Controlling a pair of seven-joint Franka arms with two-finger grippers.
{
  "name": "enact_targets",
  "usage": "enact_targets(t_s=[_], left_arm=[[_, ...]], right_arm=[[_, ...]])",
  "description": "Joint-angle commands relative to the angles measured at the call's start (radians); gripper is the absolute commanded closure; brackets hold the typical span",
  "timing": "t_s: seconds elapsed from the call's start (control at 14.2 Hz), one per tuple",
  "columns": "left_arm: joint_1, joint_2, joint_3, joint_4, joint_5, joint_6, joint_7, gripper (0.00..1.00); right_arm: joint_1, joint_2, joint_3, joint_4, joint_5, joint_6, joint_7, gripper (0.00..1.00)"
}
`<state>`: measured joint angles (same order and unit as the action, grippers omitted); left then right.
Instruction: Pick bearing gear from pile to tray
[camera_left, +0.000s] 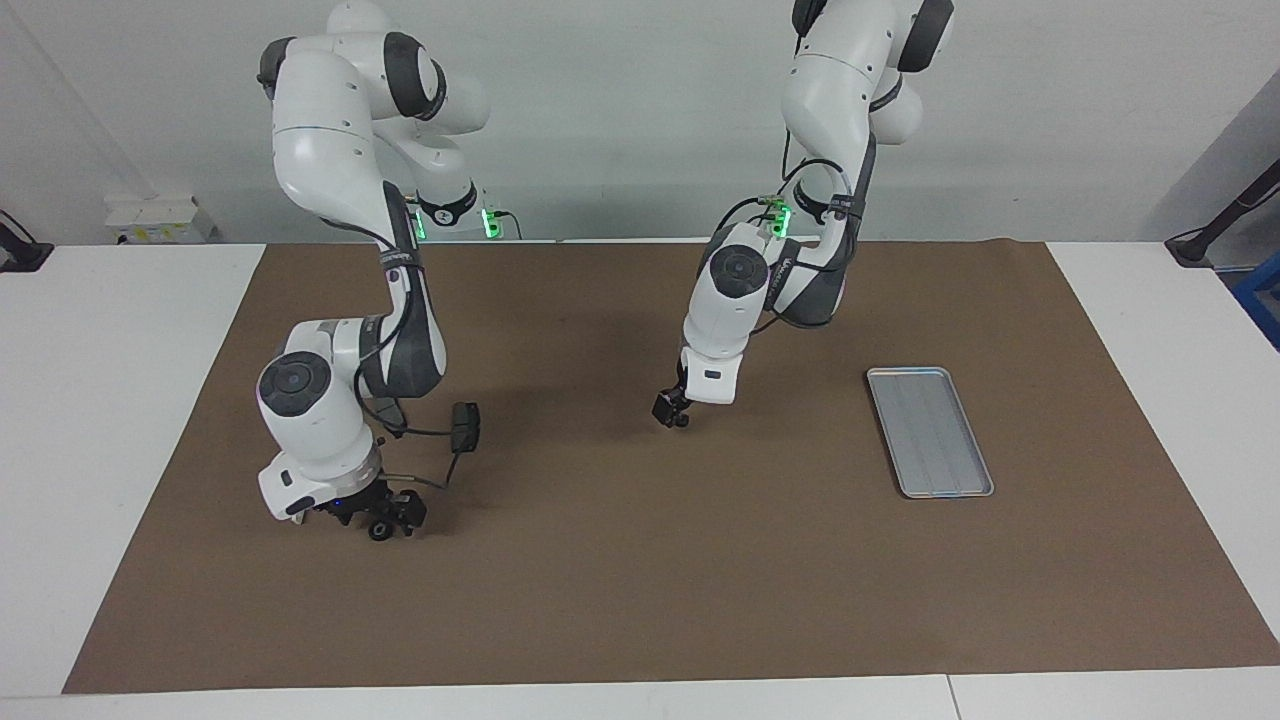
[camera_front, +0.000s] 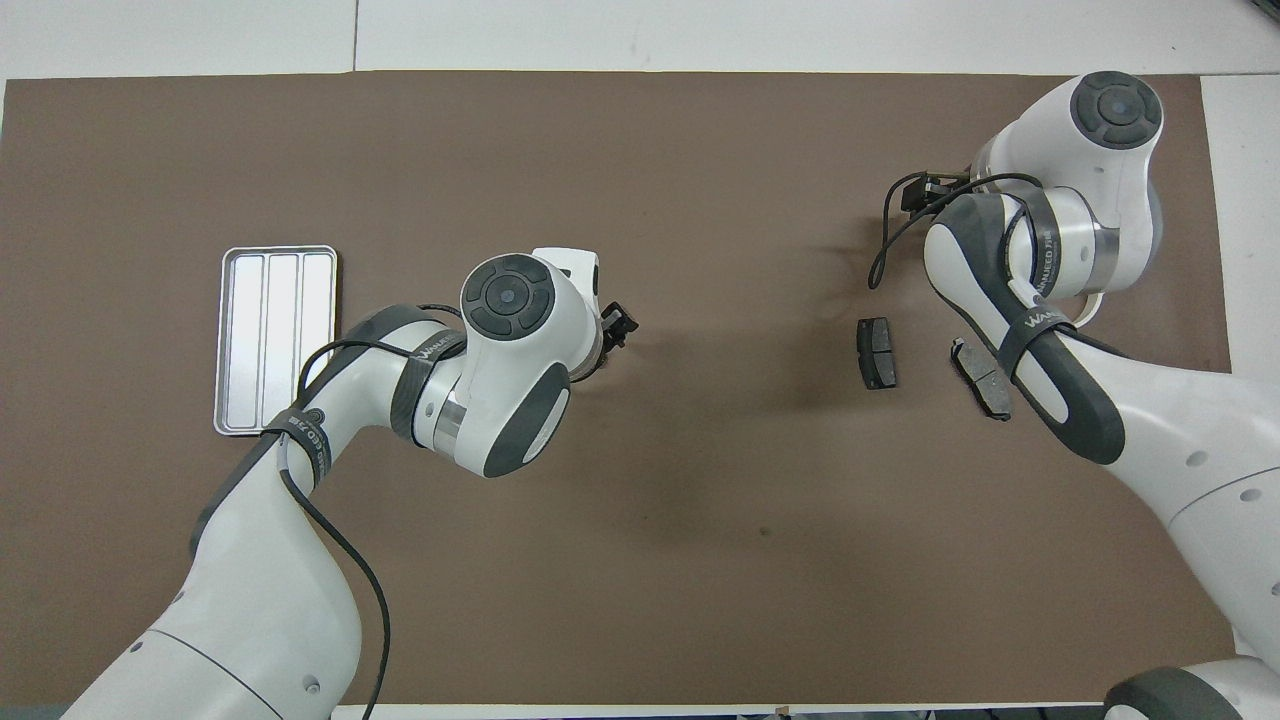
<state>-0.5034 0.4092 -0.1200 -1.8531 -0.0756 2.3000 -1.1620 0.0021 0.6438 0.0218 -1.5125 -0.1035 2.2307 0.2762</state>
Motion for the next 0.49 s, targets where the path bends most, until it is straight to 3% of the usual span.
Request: enact_targets(t_s=[0.0,0.21,0.42], left_arm=[[-0.018,0.006,0.019,-0.021,0.01,0.049,-0.025,0.0],[-0.017,0.01,0.019,-0.037,0.01,0.062,-0.025,0.03],[-0.017,0.01,0.019,-0.049,0.01,0.085,-0.025,0.09]], right_arm=[[-0.011,0.008,0.012,-0.006,-0.002,0.035,0.035,0.0],[-0.013,0.013,0.012,-0.008,-0.002,0.04,0.035,0.01],[-0.016,0.016,0.012,-0.014,-0.001,0.046,0.035,0.12]])
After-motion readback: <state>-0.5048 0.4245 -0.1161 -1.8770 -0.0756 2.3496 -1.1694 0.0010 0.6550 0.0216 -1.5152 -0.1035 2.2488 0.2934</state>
